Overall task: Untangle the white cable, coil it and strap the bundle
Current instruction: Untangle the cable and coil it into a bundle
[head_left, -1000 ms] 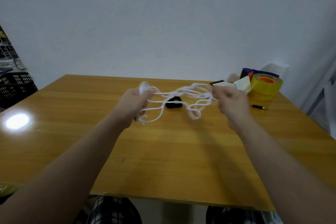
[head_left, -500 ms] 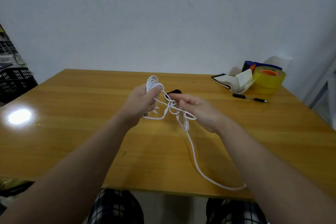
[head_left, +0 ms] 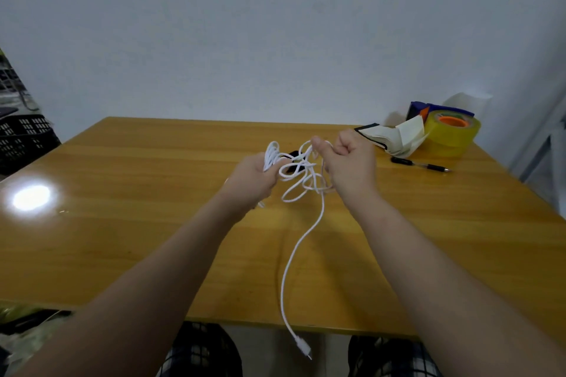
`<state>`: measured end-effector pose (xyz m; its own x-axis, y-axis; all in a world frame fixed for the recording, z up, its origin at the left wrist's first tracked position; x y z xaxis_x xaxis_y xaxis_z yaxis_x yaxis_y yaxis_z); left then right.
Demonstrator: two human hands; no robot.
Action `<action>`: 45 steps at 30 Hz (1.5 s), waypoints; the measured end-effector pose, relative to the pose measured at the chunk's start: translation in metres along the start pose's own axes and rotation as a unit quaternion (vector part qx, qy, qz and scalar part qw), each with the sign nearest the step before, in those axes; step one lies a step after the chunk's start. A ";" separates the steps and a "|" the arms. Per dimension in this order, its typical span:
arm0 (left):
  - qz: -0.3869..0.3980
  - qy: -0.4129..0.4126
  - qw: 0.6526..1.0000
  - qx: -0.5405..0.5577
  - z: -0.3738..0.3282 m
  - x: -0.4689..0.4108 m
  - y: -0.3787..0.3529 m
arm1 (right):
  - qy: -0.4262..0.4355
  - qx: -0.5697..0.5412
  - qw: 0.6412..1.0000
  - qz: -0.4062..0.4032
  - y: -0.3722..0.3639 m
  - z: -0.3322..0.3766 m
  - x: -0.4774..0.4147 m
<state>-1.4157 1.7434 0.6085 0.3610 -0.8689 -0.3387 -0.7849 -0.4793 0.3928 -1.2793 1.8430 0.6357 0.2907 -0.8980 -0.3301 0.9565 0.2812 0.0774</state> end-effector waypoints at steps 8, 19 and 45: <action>-0.169 0.012 0.977 -0.129 0.003 0.005 0.031 | -0.276 -0.190 0.905 0.261 -0.006 -0.008 0.013; -0.132 -0.139 0.969 -0.156 -0.036 0.006 0.023 | -0.173 -0.082 0.963 0.189 -0.008 0.002 0.010; -0.253 -0.022 0.953 -0.167 0.002 -0.007 0.057 | 0.023 0.332 0.940 0.082 0.017 0.003 0.004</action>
<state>-1.4637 1.7223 0.6315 0.6236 -0.5137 -0.5893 -0.3087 -0.8544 0.4180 -1.2621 1.8429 0.6382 0.4484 -0.8412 -0.3022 0.7076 0.1275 0.6950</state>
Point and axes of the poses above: each hand's wrist, its own x-axis away from the middle knuckle, its own y-axis out of the back of the hand, z = x × y, the point moved 6 cm from there along -x, towards the middle knuckle, and after that the axes turned 13 degrees about -y, right-handed, at the moved point
